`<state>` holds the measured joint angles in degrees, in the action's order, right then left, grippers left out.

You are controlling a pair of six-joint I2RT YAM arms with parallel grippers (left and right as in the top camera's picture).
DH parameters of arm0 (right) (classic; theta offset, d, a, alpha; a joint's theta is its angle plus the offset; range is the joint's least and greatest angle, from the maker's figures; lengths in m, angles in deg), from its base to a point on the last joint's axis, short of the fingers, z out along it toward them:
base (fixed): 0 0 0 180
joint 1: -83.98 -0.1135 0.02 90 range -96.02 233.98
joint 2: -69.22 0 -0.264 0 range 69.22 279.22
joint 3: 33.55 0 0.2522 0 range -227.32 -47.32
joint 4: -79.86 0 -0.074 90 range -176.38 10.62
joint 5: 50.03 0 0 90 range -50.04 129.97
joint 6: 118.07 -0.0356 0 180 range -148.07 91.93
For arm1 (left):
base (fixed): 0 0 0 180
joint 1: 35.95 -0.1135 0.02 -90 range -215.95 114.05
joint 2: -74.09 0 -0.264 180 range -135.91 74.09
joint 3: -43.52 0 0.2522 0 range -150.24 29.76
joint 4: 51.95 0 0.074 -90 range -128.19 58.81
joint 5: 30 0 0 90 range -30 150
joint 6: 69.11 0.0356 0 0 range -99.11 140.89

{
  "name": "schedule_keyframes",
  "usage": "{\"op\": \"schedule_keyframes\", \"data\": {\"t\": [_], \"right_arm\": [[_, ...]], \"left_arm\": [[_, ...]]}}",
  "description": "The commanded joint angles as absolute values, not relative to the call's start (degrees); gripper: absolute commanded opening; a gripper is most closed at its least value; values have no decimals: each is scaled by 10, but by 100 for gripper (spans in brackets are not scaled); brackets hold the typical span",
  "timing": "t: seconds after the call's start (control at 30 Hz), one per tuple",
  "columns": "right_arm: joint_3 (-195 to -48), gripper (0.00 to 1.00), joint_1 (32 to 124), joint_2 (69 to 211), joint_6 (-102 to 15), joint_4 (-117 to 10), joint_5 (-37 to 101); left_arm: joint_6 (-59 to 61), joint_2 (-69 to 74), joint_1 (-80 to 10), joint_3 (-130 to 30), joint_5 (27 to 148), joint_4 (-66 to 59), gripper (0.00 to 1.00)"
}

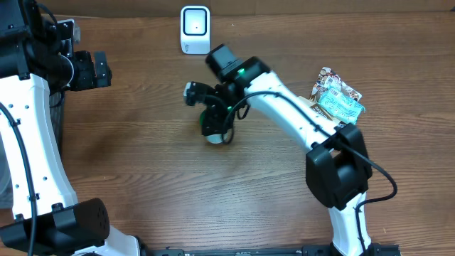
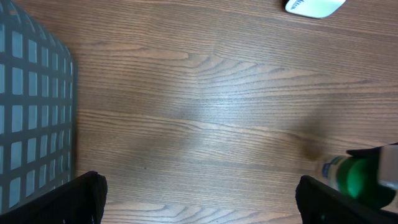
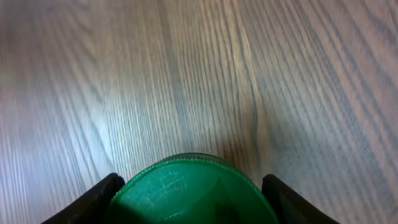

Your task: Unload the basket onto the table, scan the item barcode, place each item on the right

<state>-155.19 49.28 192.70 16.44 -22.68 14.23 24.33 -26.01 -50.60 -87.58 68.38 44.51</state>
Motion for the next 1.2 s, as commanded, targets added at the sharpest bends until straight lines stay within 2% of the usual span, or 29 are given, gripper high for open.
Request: {"op": "schedule_keyframes", "data": {"t": [0.0, 0.07, 0.4, 0.67, 0.93, 0.97, 1.0, 1.03, 1.17], "right_arm": [[-1553, 63, 508, 1906, 296, -228, 62], [-1553, 65, 511, 1906, 329, -229, 64], [-1553, 66, 509, 1936, 471, -232, 64], [-1553, 69, 510, 1966, 466, -251, 64], [-1553, 83, 515, 1966, 246, -341, 73], [-1553, 87, 518, 1965, 214, -352, 73], [-1554, 97, 519, 1965, 185, -361, 75], [-1556, 100, 522, 1965, 150, -369, 81], [-1586, 100, 529, 1962, -22, -364, 160]], "left_arm": [[256, -260, -506, -873, 688, 443, 100], [256, -260, -506, -873, 688, 443, 100], [256, -260, -506, -873, 688, 443, 100], [256, -260, -506, -873, 688, 443, 99], [256, -260, -506, -873, 688, 443, 100], [256, -260, -506, -873, 688, 443, 100], [256, -260, -506, -873, 688, 443, 100], [256, -260, -506, -873, 688, 443, 99], [256, -260, -506, -873, 688, 443, 99]]}}
